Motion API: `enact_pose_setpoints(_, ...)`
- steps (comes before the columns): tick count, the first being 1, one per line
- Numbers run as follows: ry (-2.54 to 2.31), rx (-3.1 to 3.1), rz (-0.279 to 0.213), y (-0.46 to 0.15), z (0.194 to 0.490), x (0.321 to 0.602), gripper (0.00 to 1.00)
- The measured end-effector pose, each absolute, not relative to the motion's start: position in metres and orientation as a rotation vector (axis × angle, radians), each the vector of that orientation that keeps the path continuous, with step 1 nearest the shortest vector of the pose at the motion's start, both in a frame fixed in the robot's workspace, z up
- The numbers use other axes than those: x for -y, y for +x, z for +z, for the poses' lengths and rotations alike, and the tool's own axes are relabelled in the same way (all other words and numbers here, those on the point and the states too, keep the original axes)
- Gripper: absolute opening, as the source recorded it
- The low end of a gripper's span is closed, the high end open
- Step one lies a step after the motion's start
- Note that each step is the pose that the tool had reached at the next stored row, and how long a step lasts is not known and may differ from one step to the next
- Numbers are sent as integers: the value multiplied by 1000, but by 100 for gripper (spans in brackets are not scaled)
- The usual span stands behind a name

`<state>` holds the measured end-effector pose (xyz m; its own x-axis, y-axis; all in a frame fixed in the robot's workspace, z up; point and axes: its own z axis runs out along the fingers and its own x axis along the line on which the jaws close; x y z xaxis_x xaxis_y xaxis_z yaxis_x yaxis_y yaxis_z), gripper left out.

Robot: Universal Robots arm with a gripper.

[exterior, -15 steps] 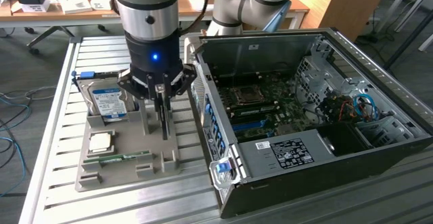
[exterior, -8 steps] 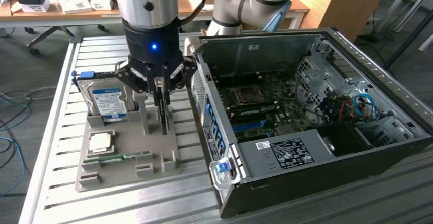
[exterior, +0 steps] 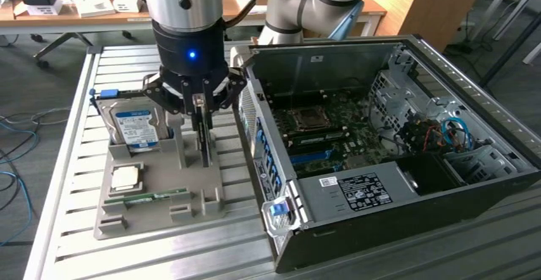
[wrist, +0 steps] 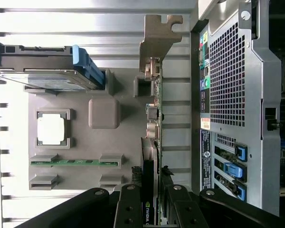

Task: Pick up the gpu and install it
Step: 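Pick up the gpu and move the gpu toward the slot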

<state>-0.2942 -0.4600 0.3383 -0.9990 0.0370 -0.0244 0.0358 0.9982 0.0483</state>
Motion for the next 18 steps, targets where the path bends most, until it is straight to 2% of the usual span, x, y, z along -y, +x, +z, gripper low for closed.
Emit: enact_pose_setpoints(18, 56, -3115, 76, -294, 349, 460, 26)
